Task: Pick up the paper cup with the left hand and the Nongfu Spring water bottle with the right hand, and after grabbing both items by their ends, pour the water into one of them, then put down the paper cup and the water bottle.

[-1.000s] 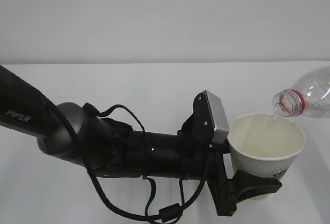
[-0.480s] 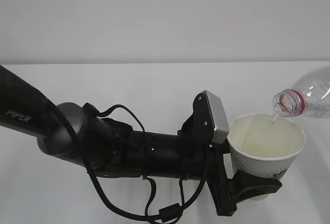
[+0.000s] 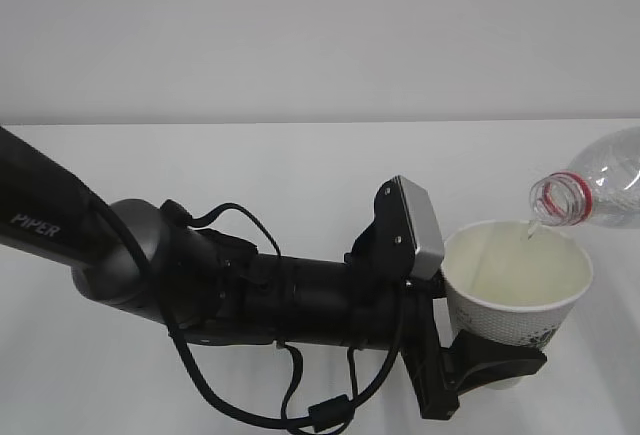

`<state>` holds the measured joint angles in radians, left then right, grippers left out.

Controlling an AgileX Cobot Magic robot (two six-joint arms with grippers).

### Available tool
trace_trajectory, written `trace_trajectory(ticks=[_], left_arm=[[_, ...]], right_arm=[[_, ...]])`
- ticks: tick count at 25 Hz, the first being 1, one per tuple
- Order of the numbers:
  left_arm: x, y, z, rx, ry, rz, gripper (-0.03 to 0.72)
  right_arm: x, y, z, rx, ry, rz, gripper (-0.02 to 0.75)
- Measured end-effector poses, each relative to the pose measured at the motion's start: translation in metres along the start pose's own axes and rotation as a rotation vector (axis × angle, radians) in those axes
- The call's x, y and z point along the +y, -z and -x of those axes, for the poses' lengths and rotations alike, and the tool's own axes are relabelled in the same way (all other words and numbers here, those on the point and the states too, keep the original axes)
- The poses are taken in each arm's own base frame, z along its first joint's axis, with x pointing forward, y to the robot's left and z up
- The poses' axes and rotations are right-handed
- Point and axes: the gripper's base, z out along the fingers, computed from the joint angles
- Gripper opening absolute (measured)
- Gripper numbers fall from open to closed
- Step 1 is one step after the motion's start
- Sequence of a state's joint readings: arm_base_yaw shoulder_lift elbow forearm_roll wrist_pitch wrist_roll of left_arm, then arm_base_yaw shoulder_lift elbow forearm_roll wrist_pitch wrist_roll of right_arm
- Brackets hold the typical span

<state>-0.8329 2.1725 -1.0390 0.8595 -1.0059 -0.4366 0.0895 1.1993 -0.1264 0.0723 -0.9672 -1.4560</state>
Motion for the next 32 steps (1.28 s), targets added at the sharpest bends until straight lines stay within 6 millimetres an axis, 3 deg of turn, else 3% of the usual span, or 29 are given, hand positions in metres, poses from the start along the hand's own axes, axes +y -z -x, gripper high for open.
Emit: trace_trajectory(ticks=[32], left_arm=[[0.0001, 0.0000, -0.0001, 0.002, 0.000, 0.001, 0.543]], right_arm=[[-0.0006, 0.0000, 0.0002, -0.002, 0.018, -0.006, 0.440]])
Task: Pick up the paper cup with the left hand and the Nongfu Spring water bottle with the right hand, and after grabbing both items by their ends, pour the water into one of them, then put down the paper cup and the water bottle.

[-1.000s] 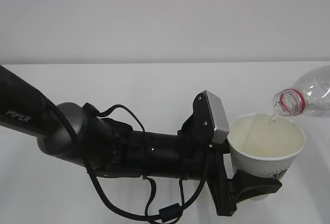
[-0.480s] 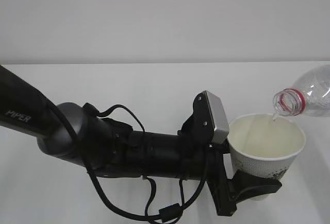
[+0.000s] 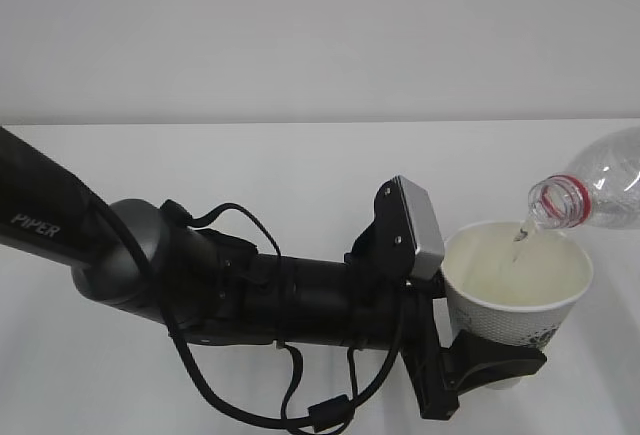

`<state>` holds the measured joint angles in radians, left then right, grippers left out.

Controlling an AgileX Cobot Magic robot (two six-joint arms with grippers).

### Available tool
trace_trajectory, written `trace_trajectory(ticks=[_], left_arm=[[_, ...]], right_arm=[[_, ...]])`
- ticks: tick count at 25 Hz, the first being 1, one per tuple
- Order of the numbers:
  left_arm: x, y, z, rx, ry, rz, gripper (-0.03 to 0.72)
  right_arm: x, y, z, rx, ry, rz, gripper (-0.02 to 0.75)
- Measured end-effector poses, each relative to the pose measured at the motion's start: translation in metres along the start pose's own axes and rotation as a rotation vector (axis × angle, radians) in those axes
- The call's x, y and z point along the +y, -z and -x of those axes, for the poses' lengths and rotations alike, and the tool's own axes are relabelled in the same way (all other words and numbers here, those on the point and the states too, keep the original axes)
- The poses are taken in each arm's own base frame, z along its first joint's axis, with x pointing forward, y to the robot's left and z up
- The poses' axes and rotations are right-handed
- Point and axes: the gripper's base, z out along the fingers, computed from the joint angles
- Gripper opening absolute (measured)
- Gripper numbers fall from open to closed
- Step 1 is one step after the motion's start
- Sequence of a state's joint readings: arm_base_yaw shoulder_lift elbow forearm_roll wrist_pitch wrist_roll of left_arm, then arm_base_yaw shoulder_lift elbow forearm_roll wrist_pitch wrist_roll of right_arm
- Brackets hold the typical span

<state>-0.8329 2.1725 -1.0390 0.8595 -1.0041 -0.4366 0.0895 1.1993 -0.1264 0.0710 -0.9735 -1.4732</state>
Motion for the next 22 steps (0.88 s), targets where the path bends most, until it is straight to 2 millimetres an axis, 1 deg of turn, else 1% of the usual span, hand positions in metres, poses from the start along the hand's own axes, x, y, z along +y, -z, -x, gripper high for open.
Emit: trace_trajectory(ticks=[22], left_arm=[[0.0000, 0.0000, 0.0000, 0.000, 0.000, 0.000, 0.543]], right_arm=[[-0.0015, 0.0000, 0.0001, -0.002, 0.003, -0.016, 0.432]])
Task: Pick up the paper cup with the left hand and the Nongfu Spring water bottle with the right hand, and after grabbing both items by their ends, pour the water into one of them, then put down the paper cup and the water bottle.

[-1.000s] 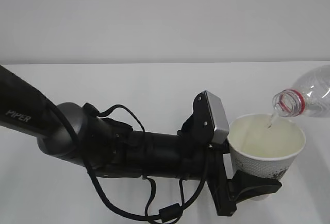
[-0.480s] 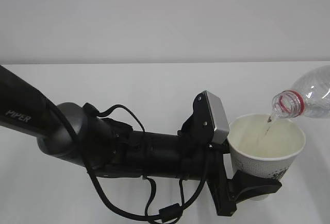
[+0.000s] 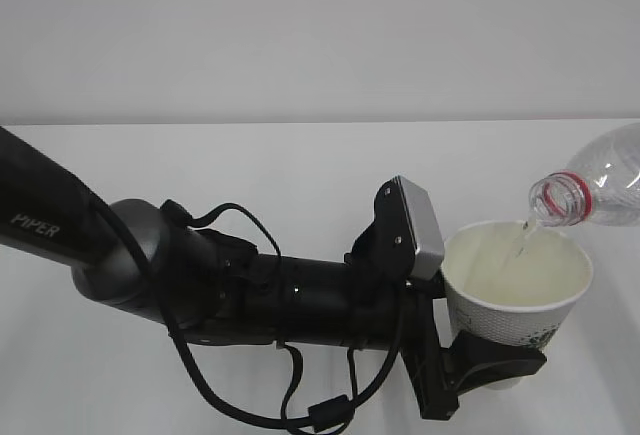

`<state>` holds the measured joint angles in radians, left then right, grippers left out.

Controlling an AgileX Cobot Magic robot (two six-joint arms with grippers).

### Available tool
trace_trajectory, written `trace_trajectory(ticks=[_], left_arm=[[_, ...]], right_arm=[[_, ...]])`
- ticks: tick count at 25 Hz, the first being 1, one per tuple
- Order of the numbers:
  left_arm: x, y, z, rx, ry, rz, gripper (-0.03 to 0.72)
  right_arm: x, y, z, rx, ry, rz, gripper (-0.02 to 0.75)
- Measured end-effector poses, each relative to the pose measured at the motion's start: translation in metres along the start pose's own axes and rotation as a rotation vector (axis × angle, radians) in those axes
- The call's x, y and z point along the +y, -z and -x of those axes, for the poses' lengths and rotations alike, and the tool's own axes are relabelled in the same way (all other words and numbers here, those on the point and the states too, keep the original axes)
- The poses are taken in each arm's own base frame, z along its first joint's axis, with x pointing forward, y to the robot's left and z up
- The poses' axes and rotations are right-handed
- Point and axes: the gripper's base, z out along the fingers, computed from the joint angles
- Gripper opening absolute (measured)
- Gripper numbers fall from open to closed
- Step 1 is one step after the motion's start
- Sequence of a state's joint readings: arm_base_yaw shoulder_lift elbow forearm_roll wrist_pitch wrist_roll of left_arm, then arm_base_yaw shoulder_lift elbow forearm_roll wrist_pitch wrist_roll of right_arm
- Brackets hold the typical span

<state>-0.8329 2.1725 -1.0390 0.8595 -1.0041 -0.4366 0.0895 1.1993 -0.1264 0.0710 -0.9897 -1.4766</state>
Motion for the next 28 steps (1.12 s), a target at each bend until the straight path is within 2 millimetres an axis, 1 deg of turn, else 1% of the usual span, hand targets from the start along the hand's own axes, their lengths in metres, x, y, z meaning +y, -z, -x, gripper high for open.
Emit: trace_trajectory(ticks=[11, 20, 28], left_arm=[[0.0001, 0.0000, -0.0001, 0.002, 0.000, 0.001, 0.543], [-0.0003, 0.0000, -0.0003, 0.004, -0.003, -0.004, 0.543], [-0.0005, 0.0000, -0.0004, 0.005, -0.006, -0.005, 0.543]], right_arm=[[-0.0006, 0.0000, 0.0001, -0.001, 0.000, -0.007, 0.431], [0.0050, -0.0032, -0.0006, 0.003, 0.003, 0.014, 0.431], [0.0047, -0.0037, -0.0006, 0.002, 0.004, 0.003, 0.431]])
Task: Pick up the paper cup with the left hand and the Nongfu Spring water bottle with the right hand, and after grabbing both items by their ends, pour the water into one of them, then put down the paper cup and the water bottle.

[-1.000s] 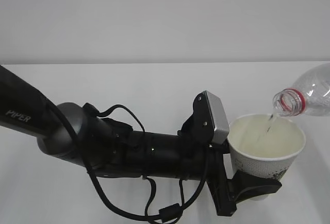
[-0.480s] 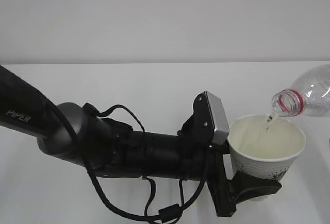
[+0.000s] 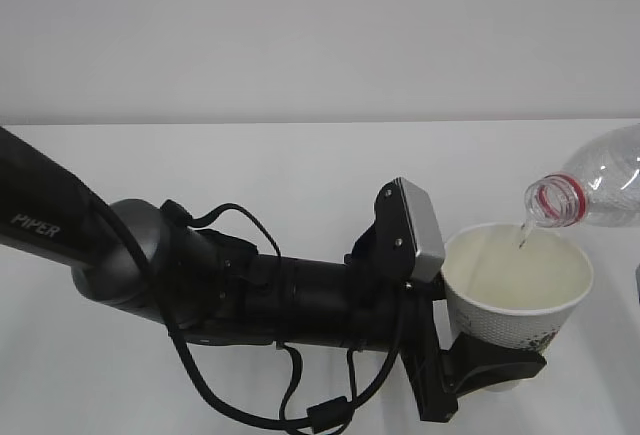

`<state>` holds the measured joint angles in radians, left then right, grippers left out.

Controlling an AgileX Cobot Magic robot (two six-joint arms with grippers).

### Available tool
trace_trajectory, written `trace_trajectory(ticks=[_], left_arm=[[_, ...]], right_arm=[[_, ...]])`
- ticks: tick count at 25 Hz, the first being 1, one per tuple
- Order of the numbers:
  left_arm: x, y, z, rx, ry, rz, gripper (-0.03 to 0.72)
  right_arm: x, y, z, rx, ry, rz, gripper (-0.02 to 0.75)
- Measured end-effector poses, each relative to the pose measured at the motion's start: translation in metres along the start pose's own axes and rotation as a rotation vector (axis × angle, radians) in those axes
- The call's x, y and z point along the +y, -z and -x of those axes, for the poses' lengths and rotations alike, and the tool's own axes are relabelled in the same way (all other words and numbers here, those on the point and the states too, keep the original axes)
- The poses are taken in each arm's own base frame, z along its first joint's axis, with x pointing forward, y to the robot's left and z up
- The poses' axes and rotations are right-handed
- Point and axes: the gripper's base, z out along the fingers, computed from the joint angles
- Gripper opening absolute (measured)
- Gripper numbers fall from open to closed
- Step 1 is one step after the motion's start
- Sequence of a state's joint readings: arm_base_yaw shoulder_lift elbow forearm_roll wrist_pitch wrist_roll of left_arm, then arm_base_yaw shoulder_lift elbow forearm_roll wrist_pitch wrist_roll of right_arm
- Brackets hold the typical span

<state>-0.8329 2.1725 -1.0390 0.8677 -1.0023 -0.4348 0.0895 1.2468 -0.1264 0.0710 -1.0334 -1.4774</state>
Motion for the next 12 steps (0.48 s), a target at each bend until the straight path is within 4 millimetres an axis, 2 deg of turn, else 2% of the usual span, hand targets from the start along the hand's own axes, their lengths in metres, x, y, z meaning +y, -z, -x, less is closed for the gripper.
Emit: trace_trajectory(ticks=[12], left_arm=[[-0.0001, 0.0000, -0.0001, 0.001, -0.001, -0.001, 0.543]], right_arm=[[0.0000, 0.0000, 0.0000, 0.000, 0.007, 0.000, 0.431]])
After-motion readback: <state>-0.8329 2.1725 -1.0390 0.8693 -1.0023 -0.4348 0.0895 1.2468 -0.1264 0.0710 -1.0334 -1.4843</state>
